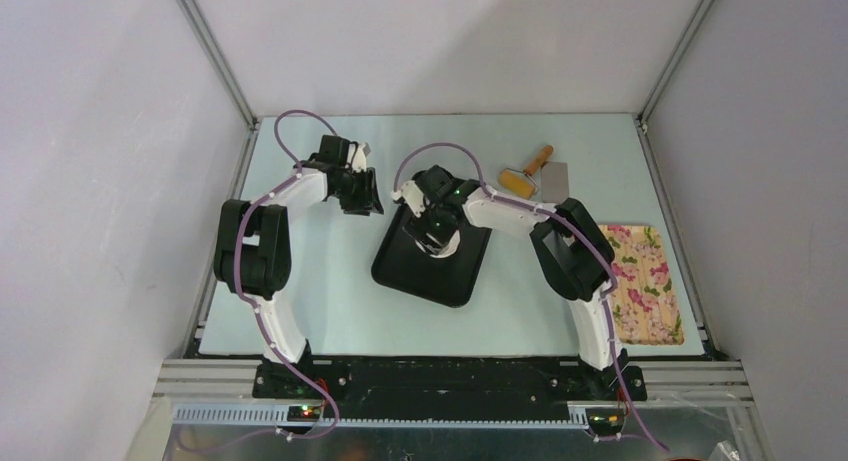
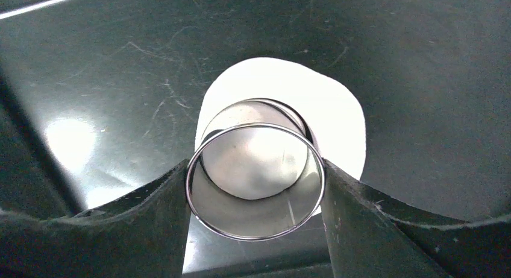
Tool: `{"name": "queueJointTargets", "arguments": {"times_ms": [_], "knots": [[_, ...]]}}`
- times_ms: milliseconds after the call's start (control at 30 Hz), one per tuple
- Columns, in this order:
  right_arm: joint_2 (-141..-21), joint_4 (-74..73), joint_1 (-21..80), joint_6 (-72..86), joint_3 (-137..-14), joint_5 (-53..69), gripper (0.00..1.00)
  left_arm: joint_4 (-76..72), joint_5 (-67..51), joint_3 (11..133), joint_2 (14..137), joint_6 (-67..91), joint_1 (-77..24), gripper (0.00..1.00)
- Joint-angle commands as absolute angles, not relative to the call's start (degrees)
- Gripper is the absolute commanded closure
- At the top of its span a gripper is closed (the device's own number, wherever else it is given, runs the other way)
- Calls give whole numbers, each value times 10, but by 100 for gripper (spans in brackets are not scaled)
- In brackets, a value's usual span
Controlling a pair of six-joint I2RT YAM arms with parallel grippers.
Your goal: Roll out the dumpling wrappers from the dough
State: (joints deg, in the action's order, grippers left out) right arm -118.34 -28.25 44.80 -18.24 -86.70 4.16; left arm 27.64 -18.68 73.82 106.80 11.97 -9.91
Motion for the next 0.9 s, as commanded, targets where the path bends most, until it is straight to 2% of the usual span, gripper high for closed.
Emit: {"name": "queueJointTargets", "arguments": {"times_ms": [0,233,533,667,867], "knots": [[-1241,-453,435,-129,-917,201,100,271,-191,734,1035,120,-95,54],[-1310,-500,411,-94,-993,284,100,271,-189,732,1030,120,-95,53],[-1251,-420,432,-129,-944,107,100,270,-187,732,1028,119,-94,53],[-1225,-404,435,-138,-930,86,100,271,-189,732,1031,120,-93,54],[-1233,-440,403,-116,-975,190,100,270,-190,733,1030,120,-93,53]]}}
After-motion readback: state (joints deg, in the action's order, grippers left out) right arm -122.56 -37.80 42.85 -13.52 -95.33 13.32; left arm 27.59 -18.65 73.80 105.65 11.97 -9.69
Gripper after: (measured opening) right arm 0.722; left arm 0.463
